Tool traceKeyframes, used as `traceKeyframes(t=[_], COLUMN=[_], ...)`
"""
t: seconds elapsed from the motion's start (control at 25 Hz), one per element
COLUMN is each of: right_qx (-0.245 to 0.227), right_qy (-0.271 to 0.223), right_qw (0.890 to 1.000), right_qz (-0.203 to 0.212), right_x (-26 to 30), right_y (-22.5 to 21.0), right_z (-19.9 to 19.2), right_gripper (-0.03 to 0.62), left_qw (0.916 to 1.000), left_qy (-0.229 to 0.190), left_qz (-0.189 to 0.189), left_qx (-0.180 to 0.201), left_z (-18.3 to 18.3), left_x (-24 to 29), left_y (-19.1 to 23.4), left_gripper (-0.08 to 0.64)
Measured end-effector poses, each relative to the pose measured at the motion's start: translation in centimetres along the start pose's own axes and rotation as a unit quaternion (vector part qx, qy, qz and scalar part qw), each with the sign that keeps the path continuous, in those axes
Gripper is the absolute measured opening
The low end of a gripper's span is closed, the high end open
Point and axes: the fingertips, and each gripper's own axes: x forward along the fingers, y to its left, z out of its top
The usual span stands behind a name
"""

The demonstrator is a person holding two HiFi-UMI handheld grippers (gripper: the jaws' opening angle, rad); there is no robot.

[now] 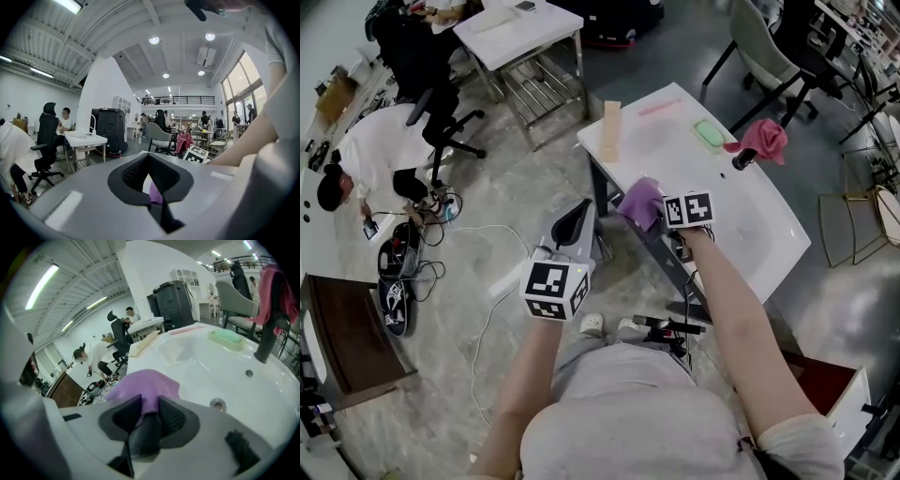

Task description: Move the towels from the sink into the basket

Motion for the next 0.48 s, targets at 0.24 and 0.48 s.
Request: traceKeyframes(t=[0.24, 0.48], right_qx=[0.022, 0.034], right_qy=[-0.012, -0.037], right_qw=[1.0, 0.999], right_qz=[-0.015, -0.016], right_x=[-0.6, -1.3], right_y=[-0.6, -0.5], right_z=[0.0, 0.1], right_gripper=[0.06, 0.055], left_qw=[1.0, 0.9999], left_qy=[-0.005, -0.009], left_qz=[0.006, 0.008], left_qx=[0.006, 0.011], left_z=[0.6, 1.0], left_x=[-0.9, -1.2], left_y=[0.5, 0.7], left_gripper=[0.005, 0.005])
